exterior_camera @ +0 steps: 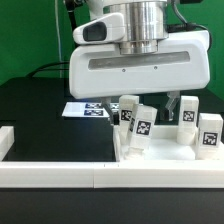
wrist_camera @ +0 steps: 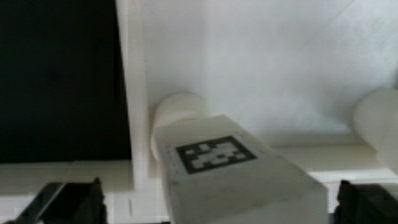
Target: Assemble square table
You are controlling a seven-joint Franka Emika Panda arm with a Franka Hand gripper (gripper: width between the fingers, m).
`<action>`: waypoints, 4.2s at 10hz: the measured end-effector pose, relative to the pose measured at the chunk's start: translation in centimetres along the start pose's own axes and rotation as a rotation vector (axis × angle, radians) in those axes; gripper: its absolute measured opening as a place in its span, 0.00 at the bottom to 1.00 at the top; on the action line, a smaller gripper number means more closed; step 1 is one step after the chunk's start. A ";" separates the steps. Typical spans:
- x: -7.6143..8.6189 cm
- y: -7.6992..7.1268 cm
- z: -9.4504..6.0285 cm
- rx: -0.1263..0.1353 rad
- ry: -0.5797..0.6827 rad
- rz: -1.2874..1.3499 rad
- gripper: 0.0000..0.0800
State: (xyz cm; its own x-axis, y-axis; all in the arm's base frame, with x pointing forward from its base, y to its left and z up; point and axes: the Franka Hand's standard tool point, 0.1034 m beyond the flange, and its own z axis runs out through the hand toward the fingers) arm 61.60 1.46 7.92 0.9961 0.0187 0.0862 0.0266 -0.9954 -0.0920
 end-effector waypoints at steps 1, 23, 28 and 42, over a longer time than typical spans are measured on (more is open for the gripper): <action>0.0 0.0 0.0 0.000 0.000 0.010 0.66; 1.1 0.0 0.1 0.050 -0.006 0.666 0.81; 1.1 1.2 0.1 0.016 0.004 0.066 0.81; 0.8 0.8 0.4 0.068 -0.023 1.399 0.36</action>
Offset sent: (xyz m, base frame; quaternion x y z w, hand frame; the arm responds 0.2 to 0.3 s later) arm 0.0000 0.0000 0.0000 0.0000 0.0000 0.0650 0.9979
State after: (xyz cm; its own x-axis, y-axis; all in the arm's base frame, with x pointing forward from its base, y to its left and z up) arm 62.45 0.73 7.54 0.2009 -0.9707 -0.1316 -0.9738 -0.1833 -0.1347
